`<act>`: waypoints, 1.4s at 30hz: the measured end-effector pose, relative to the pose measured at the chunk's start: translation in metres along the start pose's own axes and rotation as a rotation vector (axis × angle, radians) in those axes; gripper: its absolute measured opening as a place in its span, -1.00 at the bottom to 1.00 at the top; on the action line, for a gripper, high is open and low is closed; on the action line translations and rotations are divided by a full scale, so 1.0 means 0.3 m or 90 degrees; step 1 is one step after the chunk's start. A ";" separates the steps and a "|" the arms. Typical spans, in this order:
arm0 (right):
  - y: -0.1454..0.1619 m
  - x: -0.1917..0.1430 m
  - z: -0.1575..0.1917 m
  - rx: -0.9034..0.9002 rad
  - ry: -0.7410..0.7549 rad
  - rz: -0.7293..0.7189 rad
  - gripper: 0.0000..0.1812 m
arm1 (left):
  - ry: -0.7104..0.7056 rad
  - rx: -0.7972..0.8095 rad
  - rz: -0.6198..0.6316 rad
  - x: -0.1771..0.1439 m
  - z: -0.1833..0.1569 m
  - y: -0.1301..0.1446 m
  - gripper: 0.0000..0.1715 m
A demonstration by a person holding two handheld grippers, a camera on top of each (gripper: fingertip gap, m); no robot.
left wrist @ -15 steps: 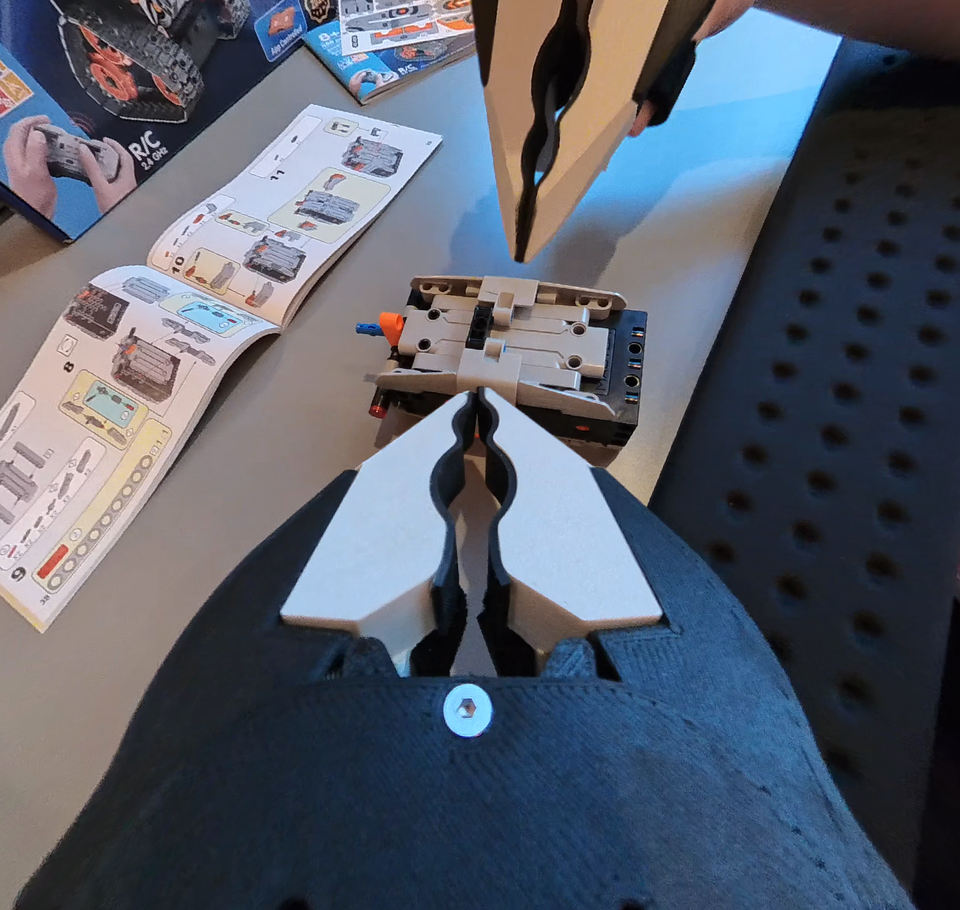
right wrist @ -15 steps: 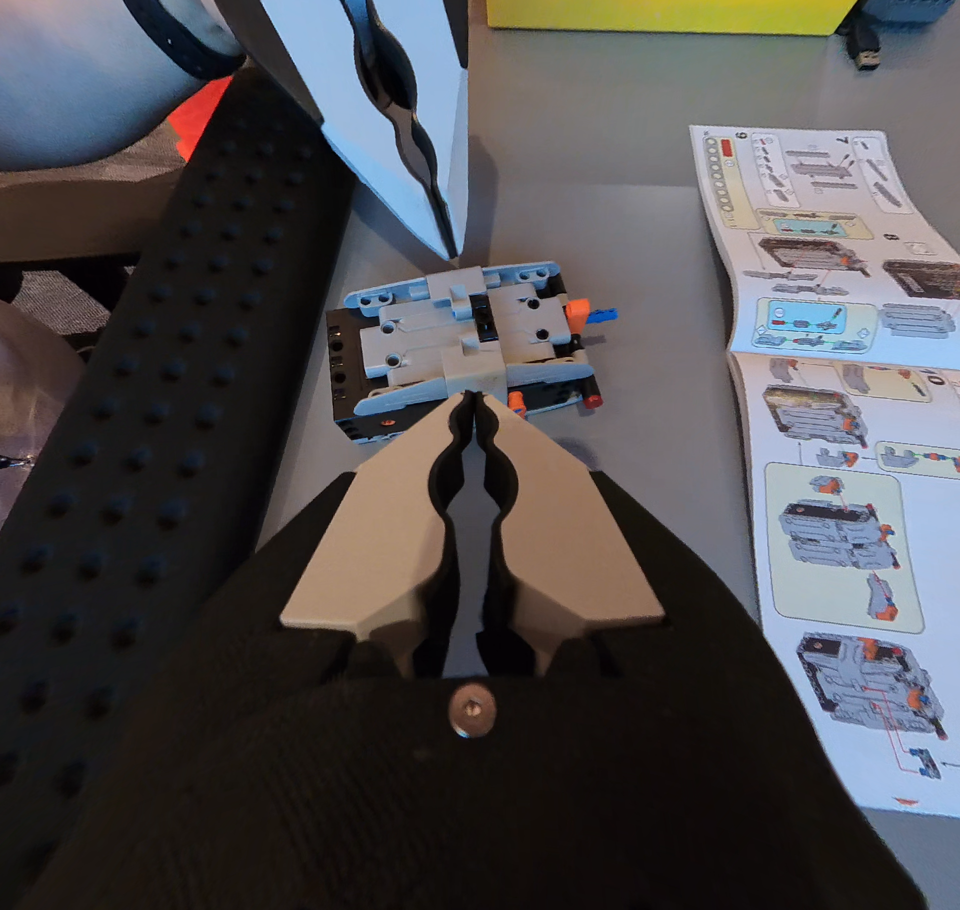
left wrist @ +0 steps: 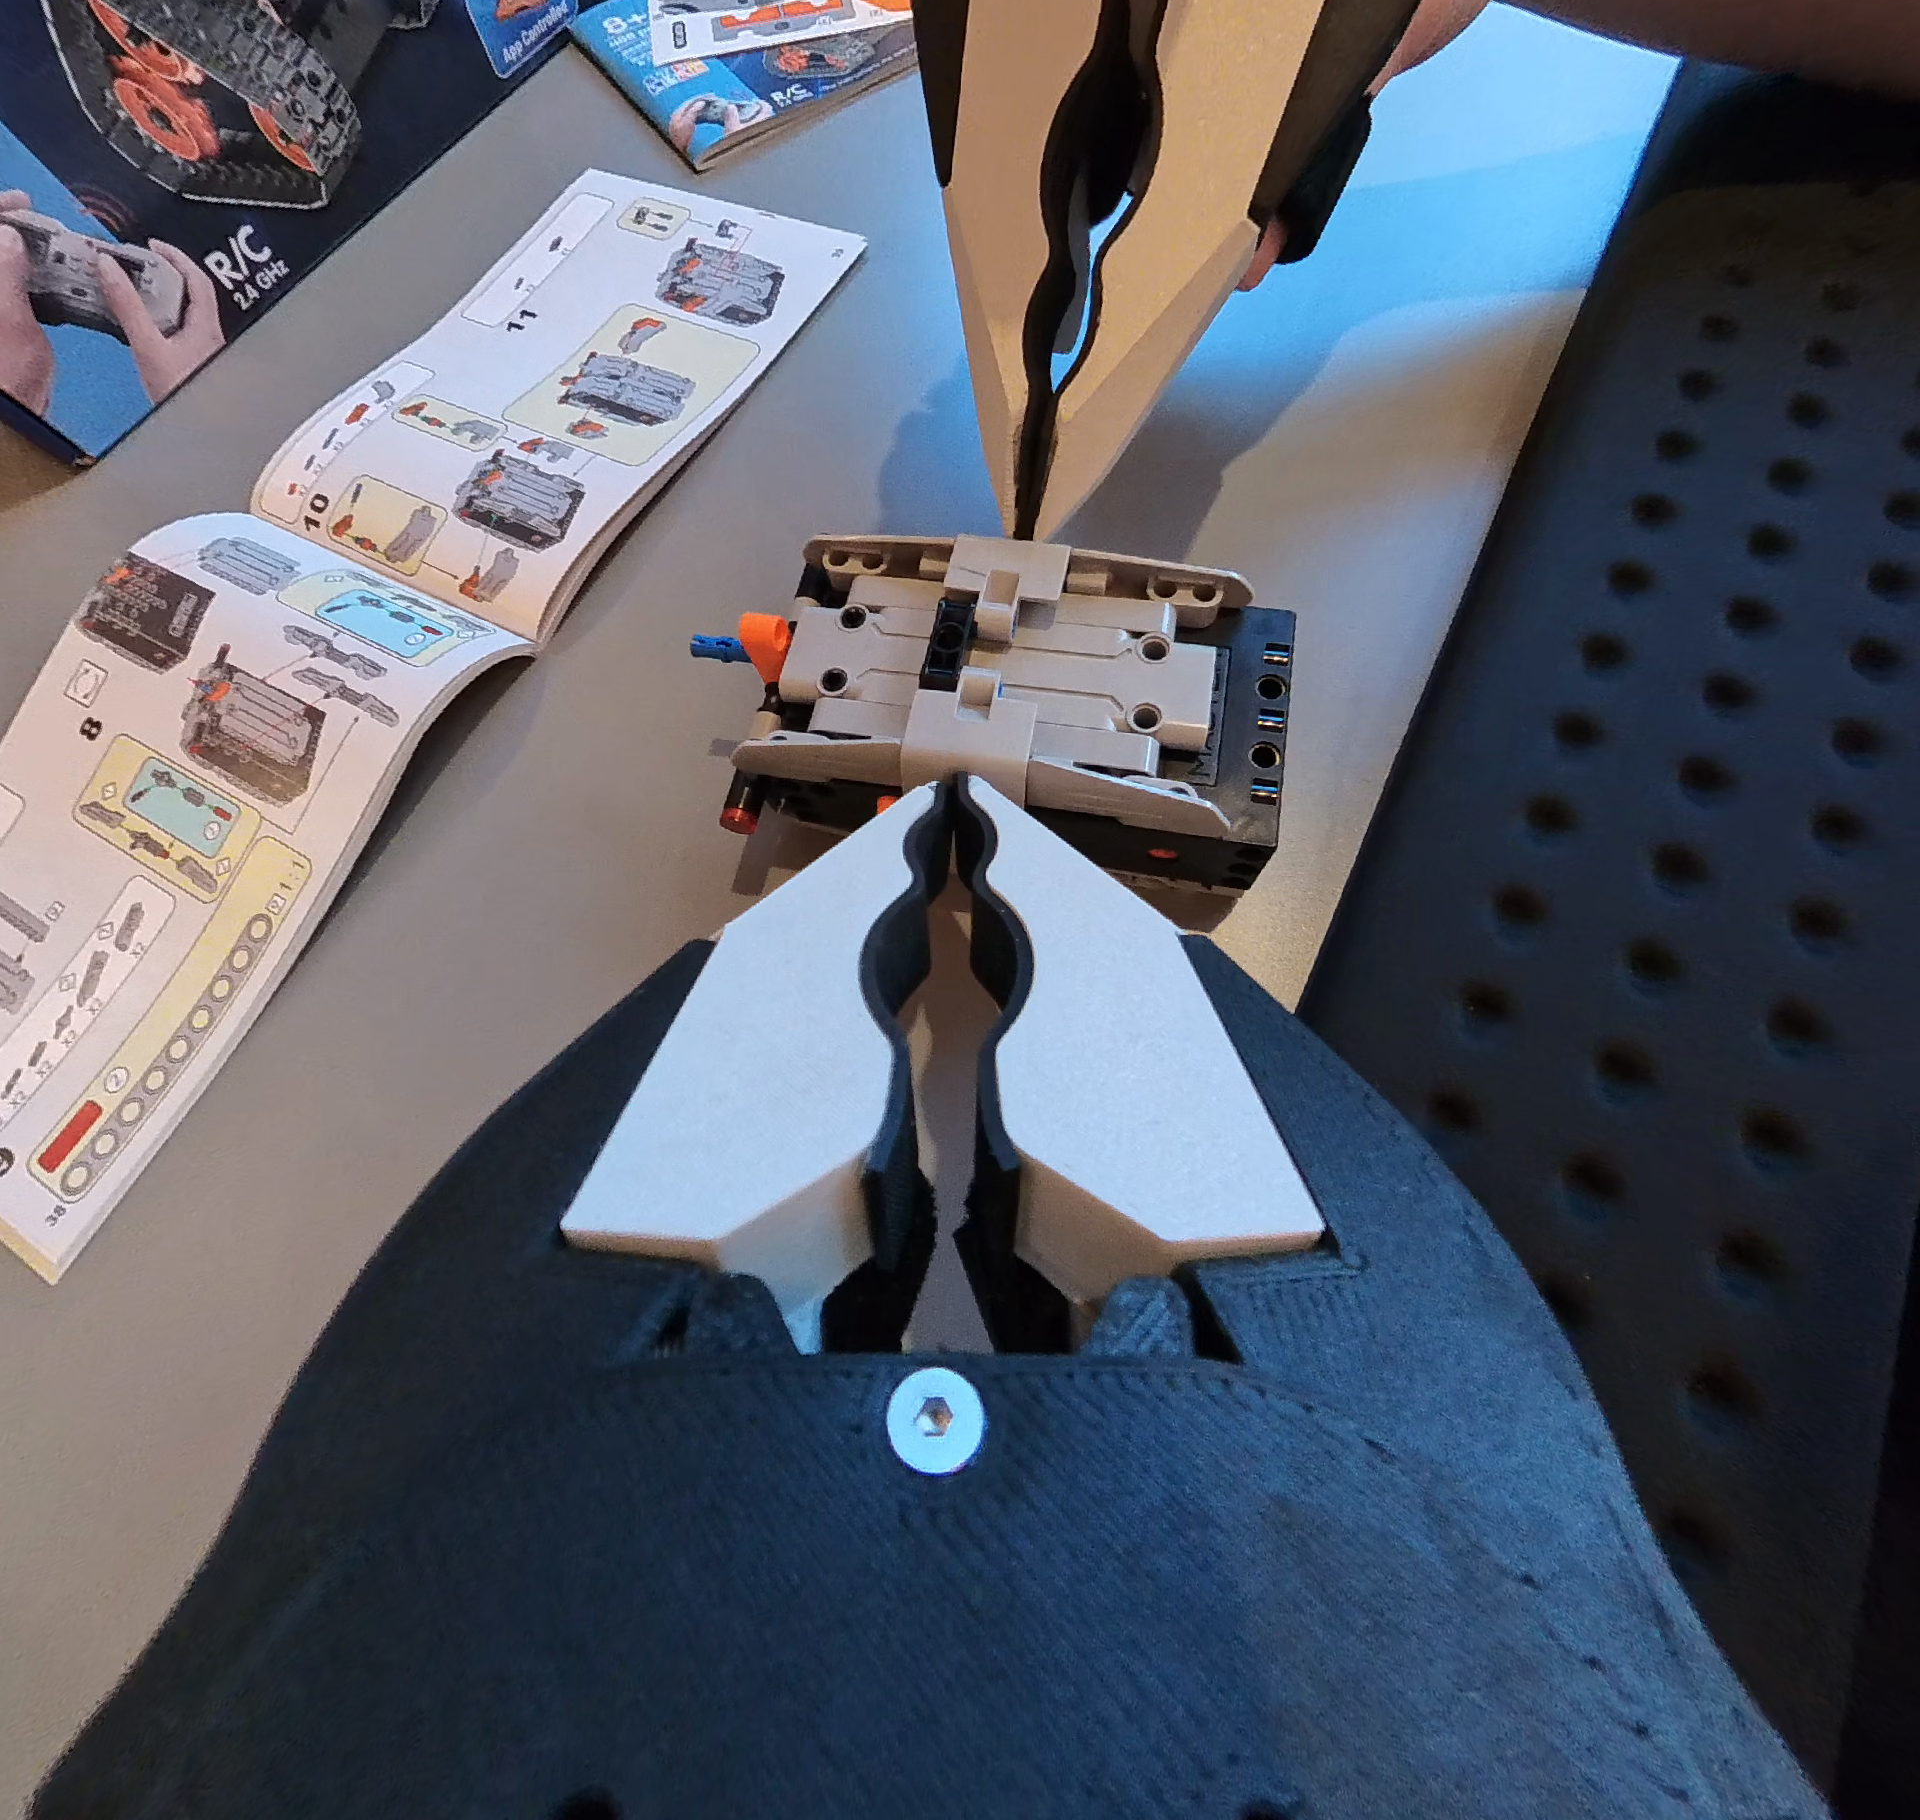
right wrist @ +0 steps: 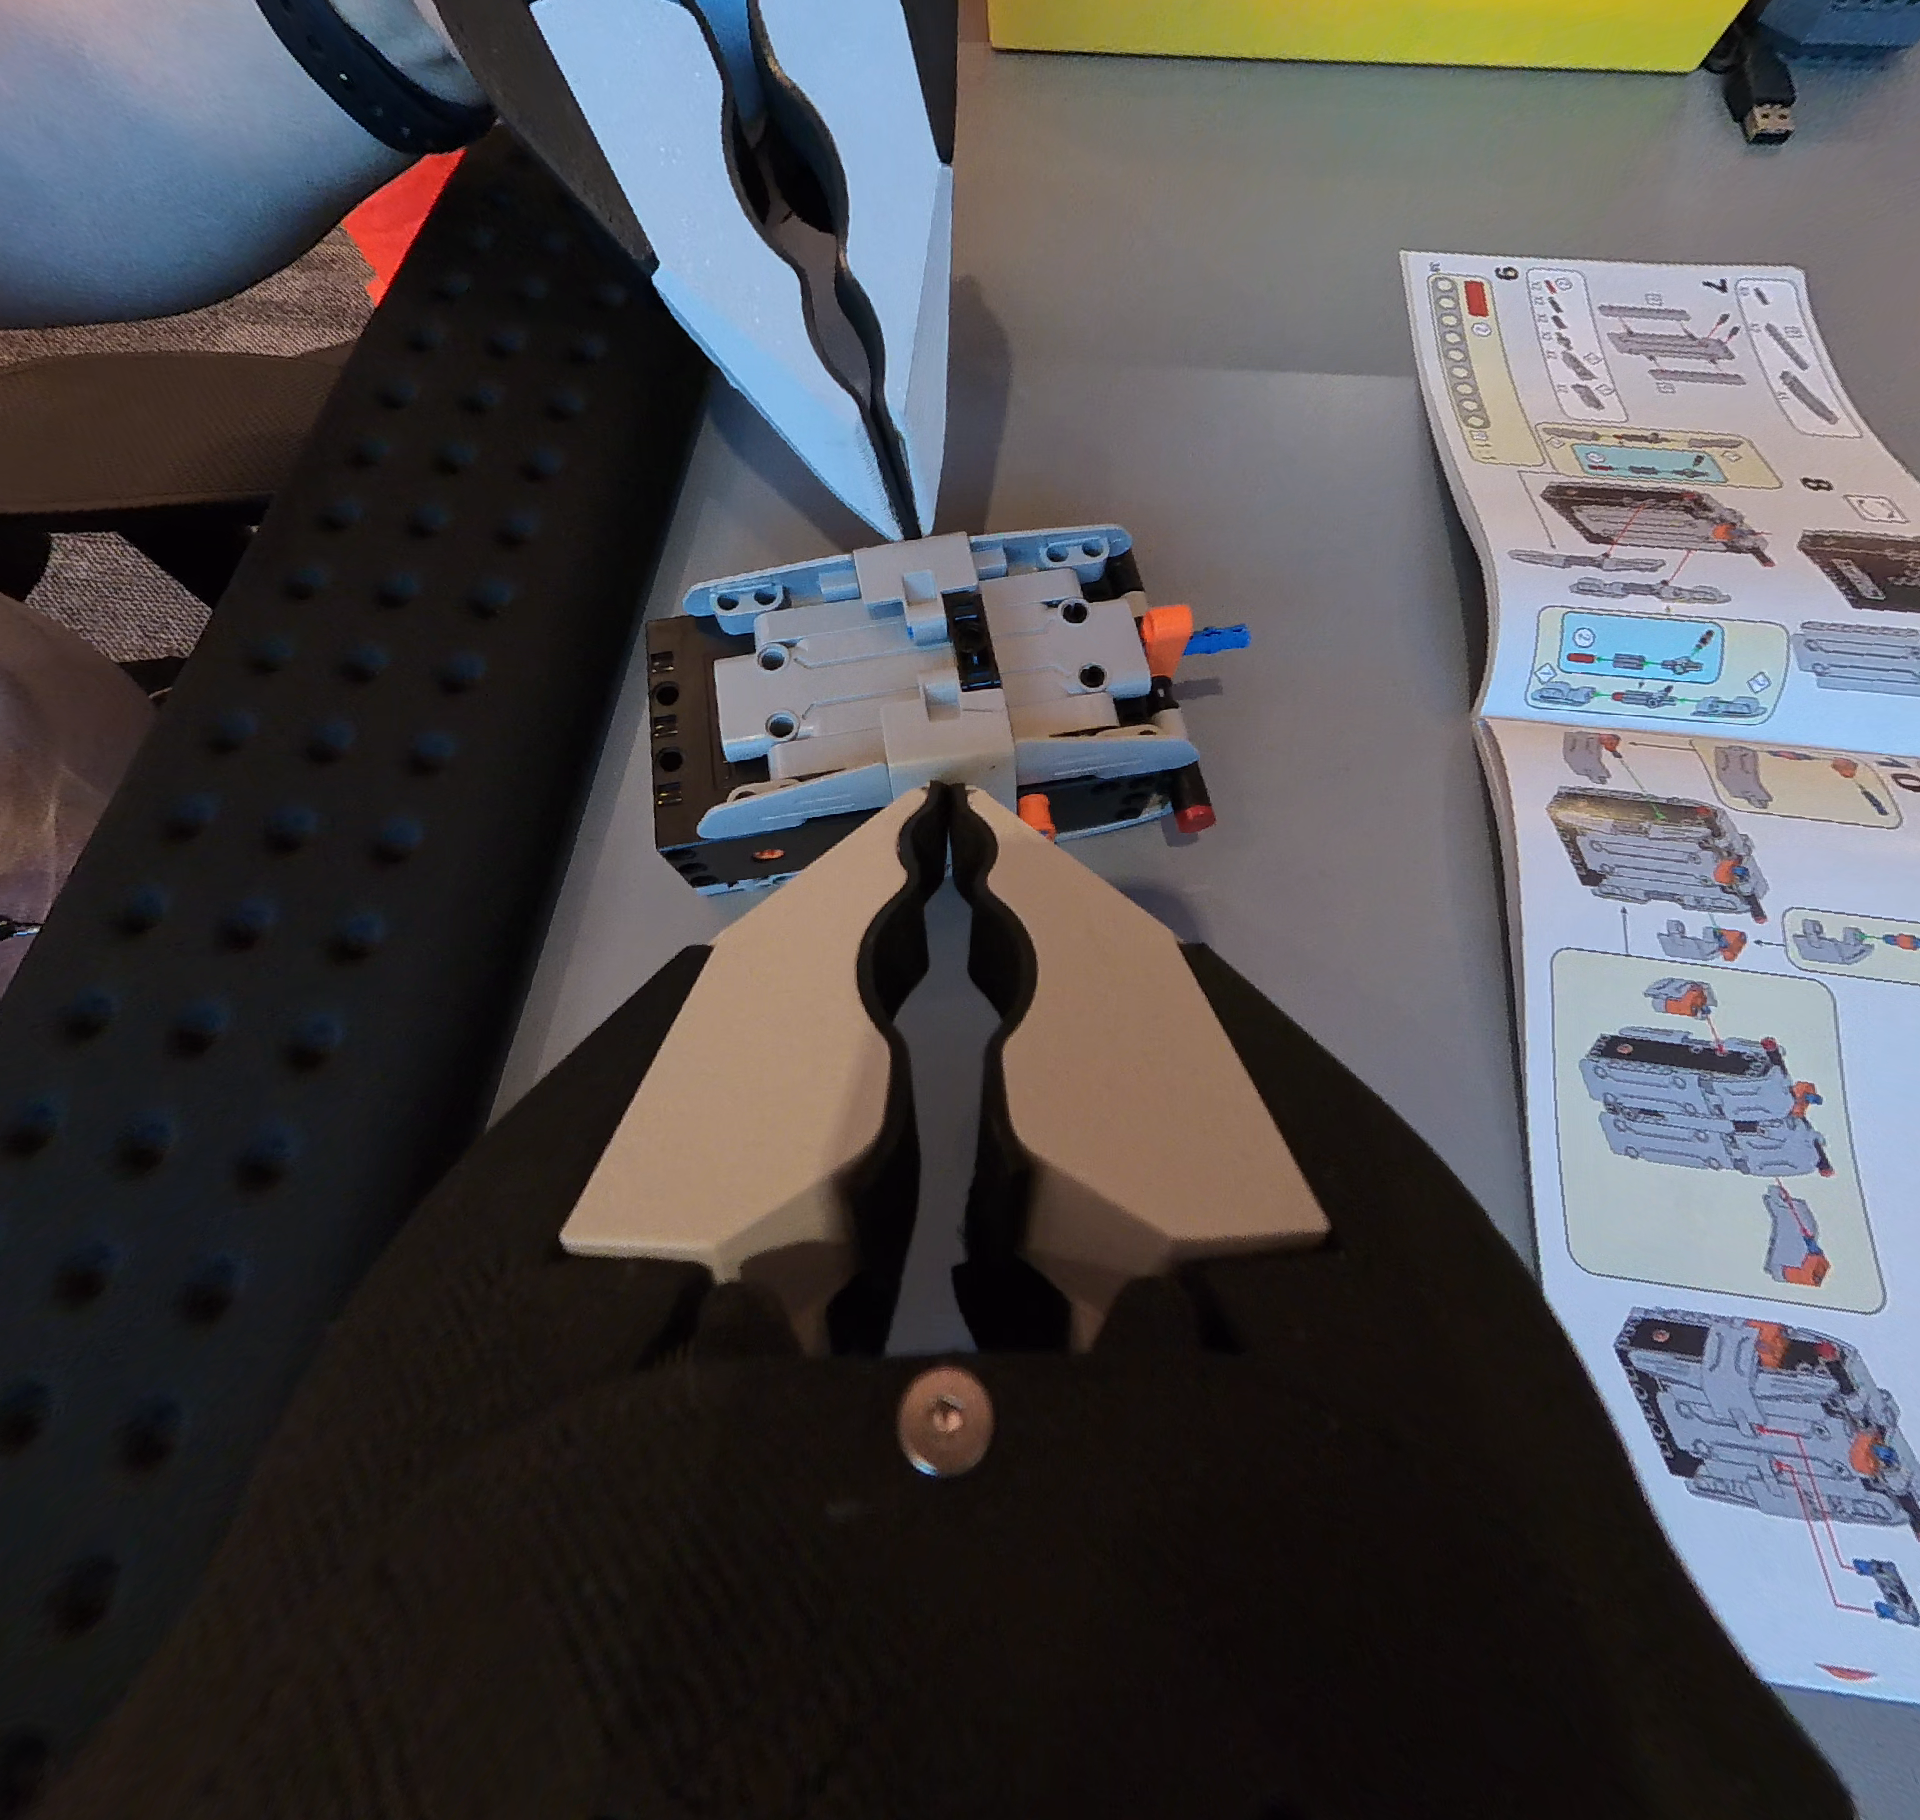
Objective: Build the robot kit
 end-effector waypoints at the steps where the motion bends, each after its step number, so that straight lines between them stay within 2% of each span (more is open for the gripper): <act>1: 0.000 0.000 0.000 0.001 0.000 -0.003 -1.00 | -0.001 0.004 0.000 0.000 0.000 0.001 -1.00; 7: 0.000 -0.021 -0.015 0.006 0.013 -0.012 -1.00 | 0.004 -0.024 -0.036 -0.015 0.014 -0.001 -1.00; 12: 0.007 -0.012 -0.011 0.000 0.009 -0.004 -1.00 | -0.005 -0.010 -0.006 0.007 0.010 0.013 -1.00; 21: 0.014 -0.008 -0.012 0.024 0.006 -0.026 -1.00 | -0.018 -0.008 -0.012 0.010 0.009 0.008 -1.00; 23: -0.038 -0.060 -0.030 -0.005 0.060 -0.057 -1.00 | -0.052 -0.015 -0.037 -0.039 0.034 -0.010 -1.00; 26: -0.229 -0.198 -0.038 -0.059 0.107 -0.150 -0.98 | -0.100 -0.031 -0.167 -0.209 0.047 -0.110 -1.00; 28: -0.326 -0.227 -0.041 -0.112 0.125 -0.118 -0.81 | -0.139 -0.015 -0.222 -0.328 0.033 -0.178 -1.00; 29: -0.346 -0.208 -0.043 -0.123 0.110 -0.077 -0.77 | -0.160 -0.006 -0.233 -0.376 0.021 -0.202 -0.97; 33: -0.251 -0.031 -0.048 -0.094 0.022 0.142 -0.61 | -0.212 -0.002 -0.212 -0.460 -0.048 -0.219 -0.60; 36: -0.210 0.048 -0.016 -0.082 -0.003 0.146 -0.66 | -0.271 -0.006 -0.211 -0.462 -0.102 -0.175 -0.41; 42: -0.173 0.088 -0.013 -0.084 -0.016 0.193 -0.72 | -0.291 -0.010 -0.151 -0.443 -0.175 -0.082 -0.42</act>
Point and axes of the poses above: each gripper's, where its closed fingertips meet, x out along the fingers, y out of its underside, z = x × y across the jaws, the point moved 7 cm from there along -x, back along the fingers, and after that the axes turned 3 degrees about y, right-handed, at the moved point
